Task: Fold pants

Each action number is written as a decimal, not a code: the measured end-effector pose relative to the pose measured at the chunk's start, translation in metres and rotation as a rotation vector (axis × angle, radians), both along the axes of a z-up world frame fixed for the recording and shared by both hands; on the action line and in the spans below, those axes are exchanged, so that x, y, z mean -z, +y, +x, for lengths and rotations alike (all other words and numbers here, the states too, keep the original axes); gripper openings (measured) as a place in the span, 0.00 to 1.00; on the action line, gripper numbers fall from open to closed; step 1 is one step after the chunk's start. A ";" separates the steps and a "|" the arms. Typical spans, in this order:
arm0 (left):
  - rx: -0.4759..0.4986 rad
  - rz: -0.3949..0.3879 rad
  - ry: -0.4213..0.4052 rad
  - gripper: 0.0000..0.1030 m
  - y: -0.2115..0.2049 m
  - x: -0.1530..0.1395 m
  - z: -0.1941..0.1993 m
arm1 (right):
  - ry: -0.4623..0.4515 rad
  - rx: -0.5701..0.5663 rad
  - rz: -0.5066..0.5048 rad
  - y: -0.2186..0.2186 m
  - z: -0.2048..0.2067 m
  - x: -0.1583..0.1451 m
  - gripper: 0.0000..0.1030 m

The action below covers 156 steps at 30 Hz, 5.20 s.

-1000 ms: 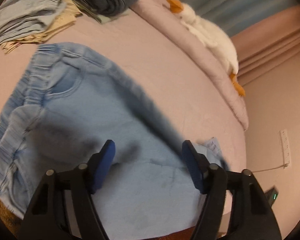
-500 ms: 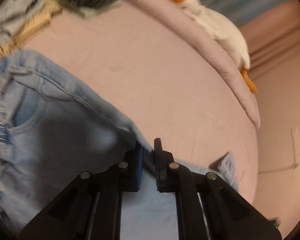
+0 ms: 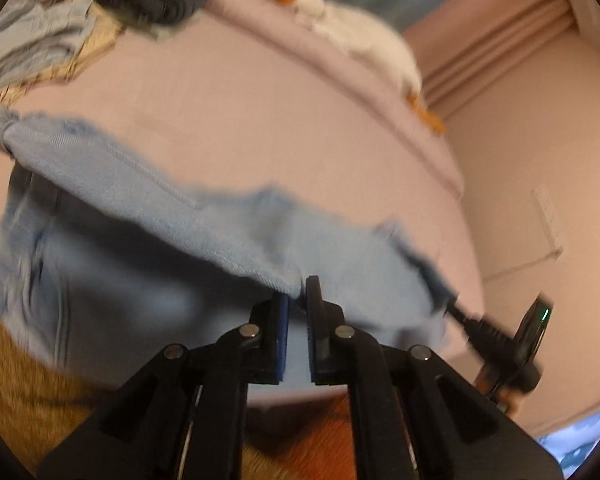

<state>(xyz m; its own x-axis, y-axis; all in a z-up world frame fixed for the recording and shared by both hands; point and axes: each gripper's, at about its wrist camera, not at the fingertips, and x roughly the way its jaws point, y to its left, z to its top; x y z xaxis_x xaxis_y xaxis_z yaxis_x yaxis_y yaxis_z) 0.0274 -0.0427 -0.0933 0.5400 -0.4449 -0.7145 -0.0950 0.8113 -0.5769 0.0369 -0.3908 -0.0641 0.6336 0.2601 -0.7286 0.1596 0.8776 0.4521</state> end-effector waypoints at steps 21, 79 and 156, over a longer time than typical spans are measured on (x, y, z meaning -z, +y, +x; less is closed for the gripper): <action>-0.313 -0.026 0.098 0.12 0.094 0.032 -0.004 | 0.200 0.036 -0.074 0.001 0.004 0.062 0.05; -0.249 0.061 0.240 0.24 0.114 0.065 -0.033 | 0.180 0.417 -0.118 -0.116 -0.018 0.068 0.09; -0.323 0.151 0.125 0.51 0.185 0.055 0.006 | 0.105 -0.519 -0.377 0.226 0.115 0.033 0.67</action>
